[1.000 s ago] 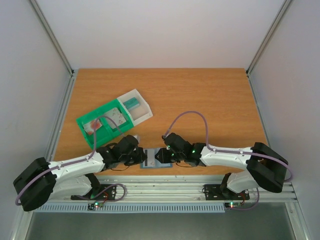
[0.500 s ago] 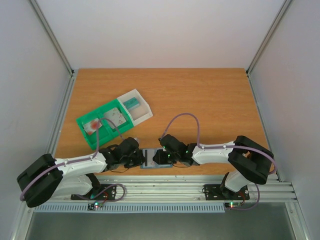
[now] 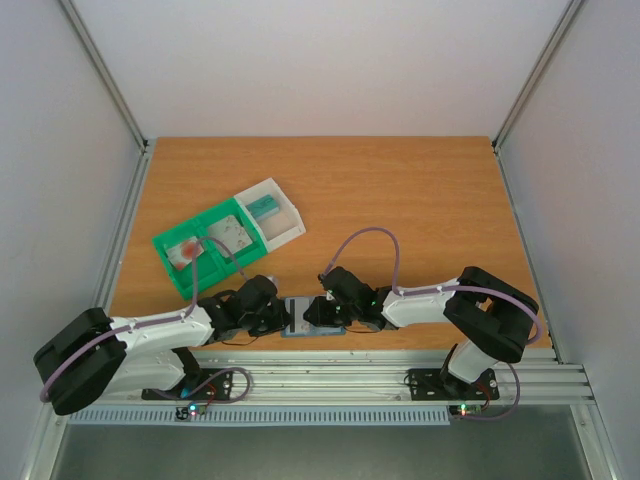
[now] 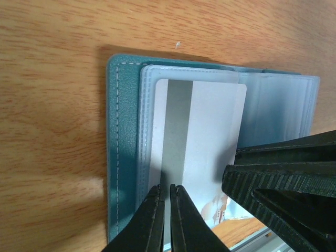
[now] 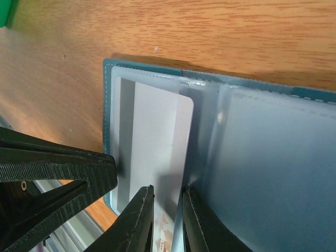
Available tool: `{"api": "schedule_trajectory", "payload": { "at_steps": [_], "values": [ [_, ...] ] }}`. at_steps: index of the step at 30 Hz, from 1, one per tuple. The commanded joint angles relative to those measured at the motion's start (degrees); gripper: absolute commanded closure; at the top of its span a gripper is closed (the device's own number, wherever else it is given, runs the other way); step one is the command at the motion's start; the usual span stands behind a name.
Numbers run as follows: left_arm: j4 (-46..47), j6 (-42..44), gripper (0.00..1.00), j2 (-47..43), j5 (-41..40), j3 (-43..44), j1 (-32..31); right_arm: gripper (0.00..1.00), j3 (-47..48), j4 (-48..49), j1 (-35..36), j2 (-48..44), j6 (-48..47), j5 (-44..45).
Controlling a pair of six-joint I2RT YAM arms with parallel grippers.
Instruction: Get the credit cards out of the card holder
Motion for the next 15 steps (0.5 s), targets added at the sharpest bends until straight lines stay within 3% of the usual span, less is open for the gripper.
{"api": "schedule_trajectory", "payload": {
  "at_steps": [1,7,15],
  "values": [
    [0.7,-0.3,0.93,-0.6,-1.0,-1.0,-0.3,0.84,-0.5,1.6,-0.2,0.9,1.0,0.0],
    [0.6,-0.4,0.93,-0.5,-1.3,-1.2,-0.3,0.99,-2.3,5.0,-0.8,0.3,1.8,-0.6],
    [0.1,-0.5,0.93,-0.8,-1.7,-1.2,-0.3,0.99,-5.8,6.9,-2.3,-3.1,2.7,-0.7]
  ]
}}
